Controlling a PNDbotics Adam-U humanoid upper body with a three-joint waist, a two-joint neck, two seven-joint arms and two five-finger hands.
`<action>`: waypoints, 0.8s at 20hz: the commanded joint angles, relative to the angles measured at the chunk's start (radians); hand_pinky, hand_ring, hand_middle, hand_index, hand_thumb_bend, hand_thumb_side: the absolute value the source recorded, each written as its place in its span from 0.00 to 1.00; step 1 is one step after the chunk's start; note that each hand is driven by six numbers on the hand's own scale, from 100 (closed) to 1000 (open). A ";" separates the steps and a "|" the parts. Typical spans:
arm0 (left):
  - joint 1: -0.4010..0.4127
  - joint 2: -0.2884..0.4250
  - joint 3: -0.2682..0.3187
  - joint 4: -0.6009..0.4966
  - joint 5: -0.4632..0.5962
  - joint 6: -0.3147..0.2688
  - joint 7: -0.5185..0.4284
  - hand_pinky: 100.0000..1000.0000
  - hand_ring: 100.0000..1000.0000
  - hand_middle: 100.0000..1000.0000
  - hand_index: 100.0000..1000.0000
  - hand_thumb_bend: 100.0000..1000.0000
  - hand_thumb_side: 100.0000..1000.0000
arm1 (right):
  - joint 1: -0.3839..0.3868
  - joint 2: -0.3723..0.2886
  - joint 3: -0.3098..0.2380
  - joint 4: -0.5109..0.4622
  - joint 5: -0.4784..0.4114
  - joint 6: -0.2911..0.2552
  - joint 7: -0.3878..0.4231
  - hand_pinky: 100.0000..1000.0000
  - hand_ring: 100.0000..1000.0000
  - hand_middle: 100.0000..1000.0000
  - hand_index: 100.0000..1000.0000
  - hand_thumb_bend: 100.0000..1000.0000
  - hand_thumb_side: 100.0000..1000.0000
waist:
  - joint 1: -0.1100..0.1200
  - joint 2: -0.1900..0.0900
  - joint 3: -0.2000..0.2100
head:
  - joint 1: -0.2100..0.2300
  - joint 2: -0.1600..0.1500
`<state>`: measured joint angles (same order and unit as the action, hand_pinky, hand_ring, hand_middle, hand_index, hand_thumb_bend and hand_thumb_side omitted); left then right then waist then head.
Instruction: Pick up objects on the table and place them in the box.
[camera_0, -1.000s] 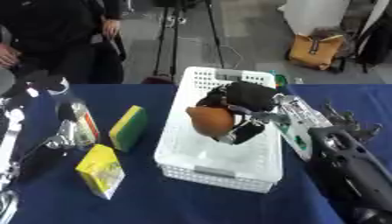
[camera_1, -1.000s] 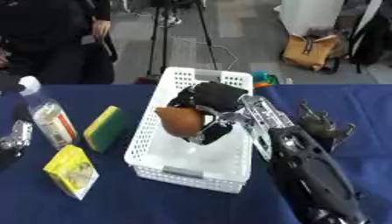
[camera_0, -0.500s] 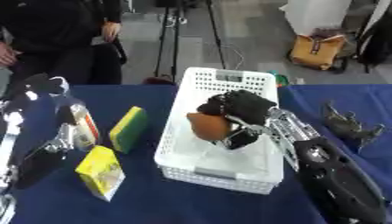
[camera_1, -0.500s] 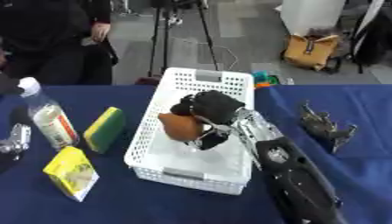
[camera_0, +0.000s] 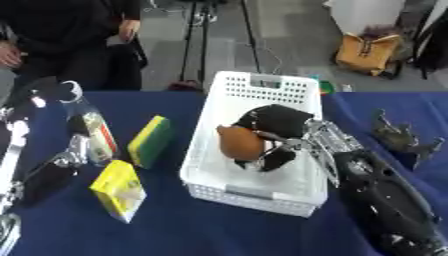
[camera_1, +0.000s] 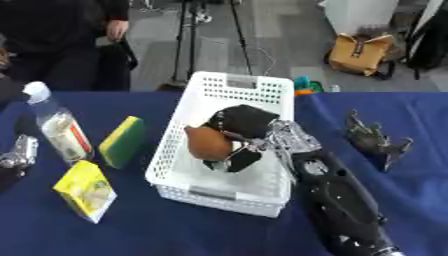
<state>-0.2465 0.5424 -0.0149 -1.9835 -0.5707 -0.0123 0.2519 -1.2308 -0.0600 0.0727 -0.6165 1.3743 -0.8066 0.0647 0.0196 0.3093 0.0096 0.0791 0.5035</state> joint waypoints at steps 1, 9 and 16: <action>-0.011 0.011 0.005 -0.016 0.003 -0.001 -0.004 1.00 0.92 0.65 0.85 0.00 0.56 | -0.042 0.000 -0.015 -0.008 -0.100 -0.024 0.099 0.46 0.81 0.69 0.79 0.00 1.00 | 0.002 -0.019 0.003 | 0.000 0.011; -0.011 0.012 0.005 -0.016 0.005 -0.001 -0.005 1.00 0.92 0.65 0.85 0.00 0.56 | -0.054 -0.008 -0.003 -0.082 -0.209 -0.021 0.227 0.61 0.87 0.79 0.88 0.00 1.00 | 0.002 -0.021 0.002 | 0.000 0.007; -0.010 0.014 0.005 -0.016 0.005 -0.002 -0.004 1.00 0.92 0.66 0.85 0.00 0.56 | -0.066 -0.016 0.003 -0.117 -0.183 -0.009 0.229 0.81 0.94 0.94 0.99 0.00 1.00 | 0.004 -0.027 -0.002 | -0.002 0.007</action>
<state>-0.2467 0.5424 -0.0151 -1.9835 -0.5676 -0.0129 0.2475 -1.2672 -0.0578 0.0747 -0.7021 1.1840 -0.8104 0.2883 0.0183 0.3090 0.0073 0.0773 0.5085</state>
